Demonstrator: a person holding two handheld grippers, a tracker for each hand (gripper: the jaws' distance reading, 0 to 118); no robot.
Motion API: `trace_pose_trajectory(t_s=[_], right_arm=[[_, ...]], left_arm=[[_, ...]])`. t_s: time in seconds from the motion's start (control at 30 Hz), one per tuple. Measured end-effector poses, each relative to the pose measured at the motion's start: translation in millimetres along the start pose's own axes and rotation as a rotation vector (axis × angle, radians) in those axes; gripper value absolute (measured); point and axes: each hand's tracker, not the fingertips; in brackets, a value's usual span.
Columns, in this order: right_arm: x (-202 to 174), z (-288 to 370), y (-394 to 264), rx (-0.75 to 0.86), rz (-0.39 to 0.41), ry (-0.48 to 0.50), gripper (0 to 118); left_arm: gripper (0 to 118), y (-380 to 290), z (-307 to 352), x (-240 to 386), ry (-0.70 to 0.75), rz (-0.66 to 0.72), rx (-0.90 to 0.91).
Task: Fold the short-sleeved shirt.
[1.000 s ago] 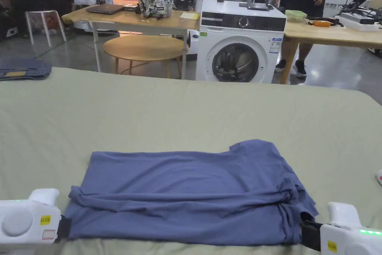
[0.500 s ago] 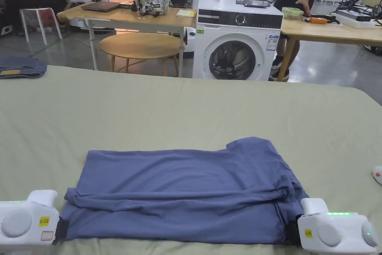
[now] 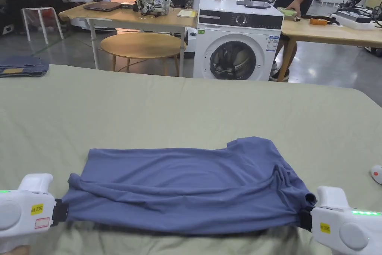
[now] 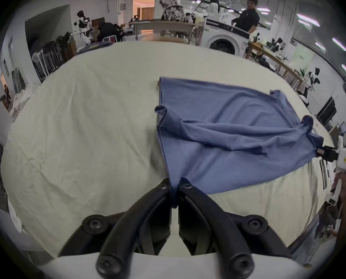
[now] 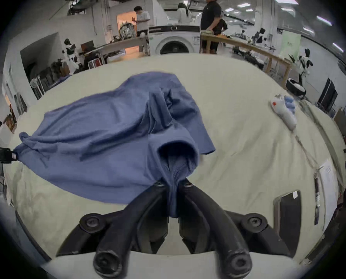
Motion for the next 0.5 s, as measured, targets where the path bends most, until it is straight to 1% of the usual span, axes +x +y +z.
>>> trace_pose_trajectory(t_s=[0.13, 0.27, 0.43, 0.5], right_arm=[[-3.7, 30.2, 6.0, 0.037, 0.029, -0.015, 6], [-2.2, 62.3, -8.5, 0.044, 0.04, -0.009, 6], [-6.9, 83.2, -53.5, -0.032, 0.088, -0.026, 6], [-9.4, 85.2, -73.5, -0.097, 0.097, -0.057, 6]], left_arm=[[0, 0.8, 30.7, -0.7, 0.008, -0.008, 0.064], [0, -15.7, 53.3, -11.2, -0.005, 0.007, 0.086], [0, -55.9, 62.5, -16.4, -0.005, 0.021, 0.05], [0, -72.2, 61.1, -18.4, -0.005, 0.021, 0.02]])
